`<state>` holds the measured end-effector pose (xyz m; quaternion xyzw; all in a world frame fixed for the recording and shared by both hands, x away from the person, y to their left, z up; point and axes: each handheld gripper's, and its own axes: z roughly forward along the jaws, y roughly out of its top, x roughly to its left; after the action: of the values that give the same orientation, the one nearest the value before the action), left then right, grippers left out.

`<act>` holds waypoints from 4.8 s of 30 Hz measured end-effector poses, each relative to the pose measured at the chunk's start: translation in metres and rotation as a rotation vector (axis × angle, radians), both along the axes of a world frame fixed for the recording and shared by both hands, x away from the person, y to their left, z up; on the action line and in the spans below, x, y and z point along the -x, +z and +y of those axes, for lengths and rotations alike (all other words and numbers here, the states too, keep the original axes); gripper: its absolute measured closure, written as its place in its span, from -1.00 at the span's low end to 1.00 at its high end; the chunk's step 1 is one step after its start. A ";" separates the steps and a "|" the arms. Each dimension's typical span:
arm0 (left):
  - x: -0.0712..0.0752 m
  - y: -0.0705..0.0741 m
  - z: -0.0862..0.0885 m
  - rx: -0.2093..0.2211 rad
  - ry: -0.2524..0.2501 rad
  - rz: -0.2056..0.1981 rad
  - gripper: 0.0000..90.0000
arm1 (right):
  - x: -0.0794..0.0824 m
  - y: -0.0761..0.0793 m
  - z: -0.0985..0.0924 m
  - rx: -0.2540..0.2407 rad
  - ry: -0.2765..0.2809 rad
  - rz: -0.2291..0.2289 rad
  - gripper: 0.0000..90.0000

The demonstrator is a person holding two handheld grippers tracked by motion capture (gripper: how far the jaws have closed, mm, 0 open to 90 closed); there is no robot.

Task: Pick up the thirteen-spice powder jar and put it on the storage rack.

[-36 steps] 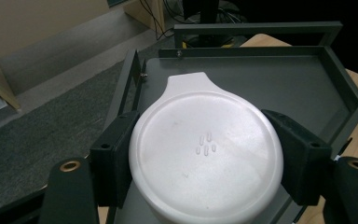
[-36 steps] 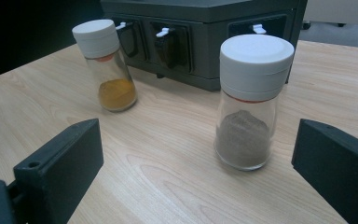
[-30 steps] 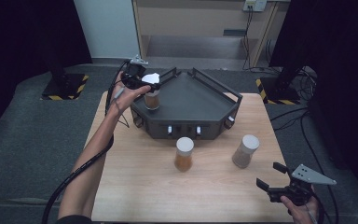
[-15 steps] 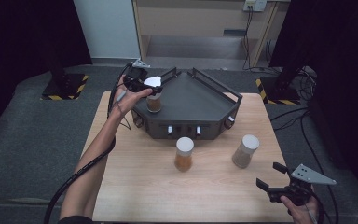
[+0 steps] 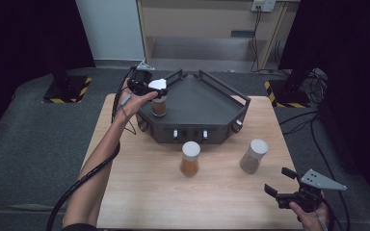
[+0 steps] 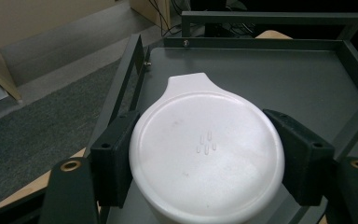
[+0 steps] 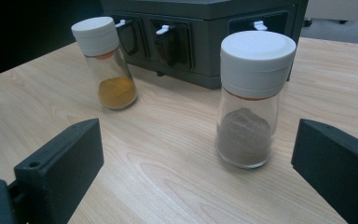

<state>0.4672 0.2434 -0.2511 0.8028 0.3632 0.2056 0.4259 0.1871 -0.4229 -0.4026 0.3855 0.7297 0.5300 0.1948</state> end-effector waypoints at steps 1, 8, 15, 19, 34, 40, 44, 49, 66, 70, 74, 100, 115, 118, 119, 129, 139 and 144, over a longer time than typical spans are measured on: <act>-0.001 0.001 -0.001 -0.008 0.001 0.004 -0.36 | 0.000 0.000 0.000 0.000 0.000 0.001 -0.94; -0.003 -0.003 -0.002 -0.006 0.010 0.026 -0.75 | 0.000 0.000 0.000 0.001 0.000 -0.003 -0.94; 0.003 0.002 0.002 0.011 0.011 -0.005 -0.90 | 0.001 0.000 0.000 0.002 0.000 -0.004 -0.94; 0.010 0.008 0.004 0.027 0.017 -0.041 -0.92 | 0.001 0.001 0.000 0.003 -0.002 -0.005 -0.94; 0.045 0.039 0.033 0.122 0.002 -0.175 -0.97 | 0.001 0.001 0.002 0.008 -0.001 -0.006 -0.94; 0.059 0.042 0.035 0.143 -0.036 -0.197 -0.96 | 0.001 0.002 0.002 0.011 0.002 -0.004 -0.94; 0.067 0.043 0.033 0.145 -0.071 -0.209 -0.95 | 0.001 0.002 0.003 0.012 0.004 -0.004 -0.94; 0.077 0.040 0.034 0.173 -0.115 -0.223 -0.95 | 0.001 0.002 0.003 0.015 0.003 -0.006 -0.94; 0.117 0.012 0.048 0.261 -0.229 -0.262 -0.94 | 0.001 0.003 0.004 0.018 0.006 -0.004 -0.94; 0.129 0.005 0.049 0.265 -0.254 -0.273 -0.94 | 0.000 0.003 0.004 0.020 0.007 -0.005 -0.94; 0.140 -0.002 0.051 0.276 -0.274 -0.280 -0.94 | 0.001 0.003 0.004 0.021 0.008 -0.005 -0.94; 0.201 -0.048 0.071 0.253 -0.259 -0.305 -0.94 | 0.001 0.004 0.006 0.027 0.007 -0.004 -0.94; 0.224 -0.088 0.084 0.249 -0.199 -0.266 -0.94 | 0.001 0.005 0.006 0.032 0.008 -0.003 -0.94; 0.228 -0.094 0.086 0.243 -0.188 -0.260 -0.94 | 0.000 0.005 0.007 0.033 0.008 -0.003 -0.94; 0.229 -0.096 0.087 0.247 -0.185 -0.257 -0.94 | 0.000 0.005 0.007 0.035 0.008 -0.003 -0.94; 0.241 -0.117 0.099 0.243 -0.146 -0.220 -0.95 | 0.000 0.004 0.007 0.033 0.009 -0.001 -0.93; 0.249 -0.141 0.107 0.251 -0.109 -0.175 -0.94 | 0.000 0.005 0.008 0.039 0.006 -0.001 -0.93; 0.252 -0.148 0.111 0.255 -0.093 -0.158 -0.94 | 0.000 0.005 0.008 0.040 0.005 -0.001 -0.93</act>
<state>0.2152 0.3543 -0.3994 0.7394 0.3140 0.2005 0.5608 0.1869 -0.4149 -0.3972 0.3795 0.7411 0.5158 0.2017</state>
